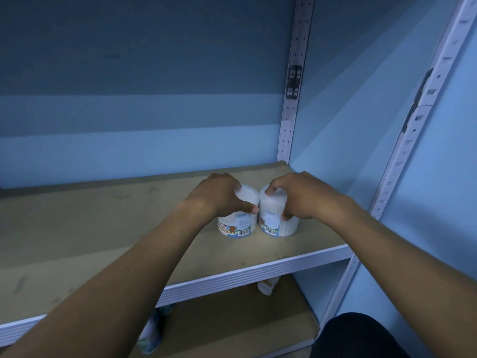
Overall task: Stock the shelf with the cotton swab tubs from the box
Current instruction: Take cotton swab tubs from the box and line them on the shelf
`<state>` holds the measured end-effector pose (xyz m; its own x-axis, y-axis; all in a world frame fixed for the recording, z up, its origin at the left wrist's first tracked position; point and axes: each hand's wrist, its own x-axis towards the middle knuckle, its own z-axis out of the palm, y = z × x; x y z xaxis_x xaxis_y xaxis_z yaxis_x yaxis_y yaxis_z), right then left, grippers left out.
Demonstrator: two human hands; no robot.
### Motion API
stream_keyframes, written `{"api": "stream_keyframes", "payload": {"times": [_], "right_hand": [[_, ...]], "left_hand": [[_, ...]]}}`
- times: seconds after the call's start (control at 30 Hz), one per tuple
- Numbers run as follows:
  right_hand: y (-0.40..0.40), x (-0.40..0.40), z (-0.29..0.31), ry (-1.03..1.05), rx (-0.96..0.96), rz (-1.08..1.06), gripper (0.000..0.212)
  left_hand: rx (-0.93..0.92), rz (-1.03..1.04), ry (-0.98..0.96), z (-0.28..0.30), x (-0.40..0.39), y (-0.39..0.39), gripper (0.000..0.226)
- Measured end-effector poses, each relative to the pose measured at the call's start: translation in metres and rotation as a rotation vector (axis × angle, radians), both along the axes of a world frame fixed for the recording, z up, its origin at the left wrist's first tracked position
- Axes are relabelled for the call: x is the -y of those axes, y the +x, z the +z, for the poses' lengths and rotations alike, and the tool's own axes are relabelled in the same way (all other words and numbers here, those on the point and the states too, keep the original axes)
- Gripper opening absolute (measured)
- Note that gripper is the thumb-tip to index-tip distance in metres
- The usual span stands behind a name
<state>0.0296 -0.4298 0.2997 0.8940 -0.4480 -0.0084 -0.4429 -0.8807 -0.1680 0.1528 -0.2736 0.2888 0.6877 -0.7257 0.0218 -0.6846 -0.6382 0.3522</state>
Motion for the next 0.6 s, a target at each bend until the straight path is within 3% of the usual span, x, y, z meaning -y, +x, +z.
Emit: {"api": "stream_keyframes", "payload": {"times": [0.43, 0.6], "right_hand": [[0.031, 0.026, -0.002, -0.017, 0.068, -0.088, 0.064], [0.055, 0.038, -0.001, -0.015, 0.076, -0.134, 0.065]], "left_hand": [[-0.137, -0.006, 0.044, 0.011, 0.040, 0.036, 0.074], [-0.001, -0.071, 0.158, 0.020, 0.062, 0.052, 0.062]]}}
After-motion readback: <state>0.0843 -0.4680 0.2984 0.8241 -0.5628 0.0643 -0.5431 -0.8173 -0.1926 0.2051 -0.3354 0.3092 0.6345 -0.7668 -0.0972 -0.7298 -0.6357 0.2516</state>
